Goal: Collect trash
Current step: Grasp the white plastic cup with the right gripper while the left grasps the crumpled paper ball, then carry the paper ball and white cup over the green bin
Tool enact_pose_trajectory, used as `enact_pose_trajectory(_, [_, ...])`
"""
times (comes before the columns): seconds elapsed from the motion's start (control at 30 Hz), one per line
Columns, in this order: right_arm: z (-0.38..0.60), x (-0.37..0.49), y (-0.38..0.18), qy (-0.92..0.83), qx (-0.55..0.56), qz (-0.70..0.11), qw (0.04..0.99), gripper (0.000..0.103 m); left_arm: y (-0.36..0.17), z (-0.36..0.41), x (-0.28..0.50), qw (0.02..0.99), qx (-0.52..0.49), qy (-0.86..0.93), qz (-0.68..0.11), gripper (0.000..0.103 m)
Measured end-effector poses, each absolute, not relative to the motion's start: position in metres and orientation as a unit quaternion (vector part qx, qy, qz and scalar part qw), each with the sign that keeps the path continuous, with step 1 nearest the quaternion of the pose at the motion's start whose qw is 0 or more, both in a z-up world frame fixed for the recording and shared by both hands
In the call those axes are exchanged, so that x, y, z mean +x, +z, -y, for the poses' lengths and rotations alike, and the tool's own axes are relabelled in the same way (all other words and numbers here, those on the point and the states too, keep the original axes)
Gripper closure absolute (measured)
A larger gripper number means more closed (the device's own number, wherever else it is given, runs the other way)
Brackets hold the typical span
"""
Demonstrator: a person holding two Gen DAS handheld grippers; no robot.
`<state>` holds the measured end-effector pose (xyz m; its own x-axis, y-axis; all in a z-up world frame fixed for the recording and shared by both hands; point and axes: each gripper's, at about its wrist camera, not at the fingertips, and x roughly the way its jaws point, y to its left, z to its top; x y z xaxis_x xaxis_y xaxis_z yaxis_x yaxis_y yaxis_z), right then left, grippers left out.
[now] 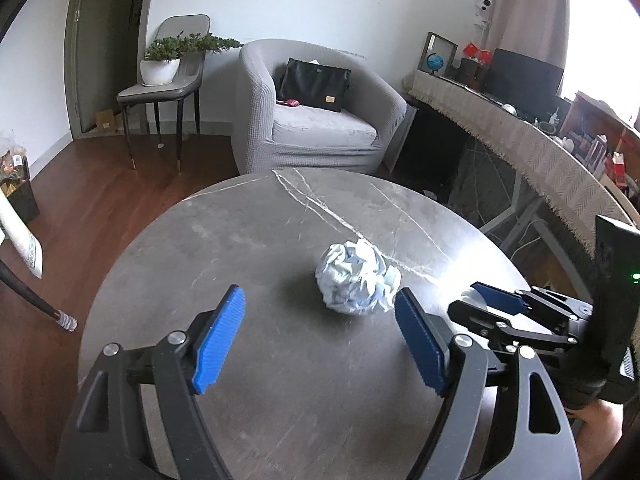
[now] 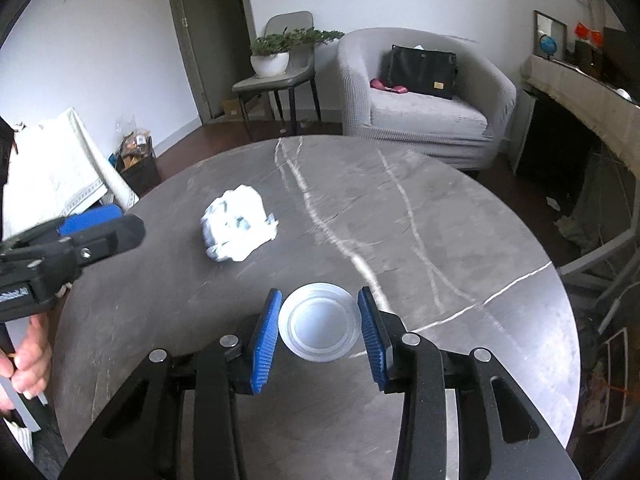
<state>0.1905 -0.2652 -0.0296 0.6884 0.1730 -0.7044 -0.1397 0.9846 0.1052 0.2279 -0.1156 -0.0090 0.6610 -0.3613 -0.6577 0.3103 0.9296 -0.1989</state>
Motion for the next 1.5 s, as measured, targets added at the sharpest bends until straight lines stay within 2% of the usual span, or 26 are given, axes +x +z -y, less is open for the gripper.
enact_pose_trajectory(0.37, [0.288,0.196,-0.027,0.097,0.066,-0.374,0.920,0.063,-0.029,0.139,0.261,0.899,-0.054,-0.182,-0.395,0.023])
enact_pose_trajectory(0.53, [0.290,0.197,-0.028,0.099,0.072,-0.375,0.919,0.063,-0.037,0.148,0.268,0.895,-0.053,-0.177,-0.407,0.026])
enact_pose_trajectory(0.8, [0.292,0.201,-0.030,0.093,0.069,-0.380,0.918,0.063,-0.033,0.154,0.267,0.896,-0.045,-0.194,-0.397,0.056])
enact_pose_trajectory(1.5, [0.247,0.191,-0.011,0.097,0.071,-0.367,0.923,0.063,-0.014,0.099,0.206,0.906,-0.033,-0.178,-0.383,0.058])
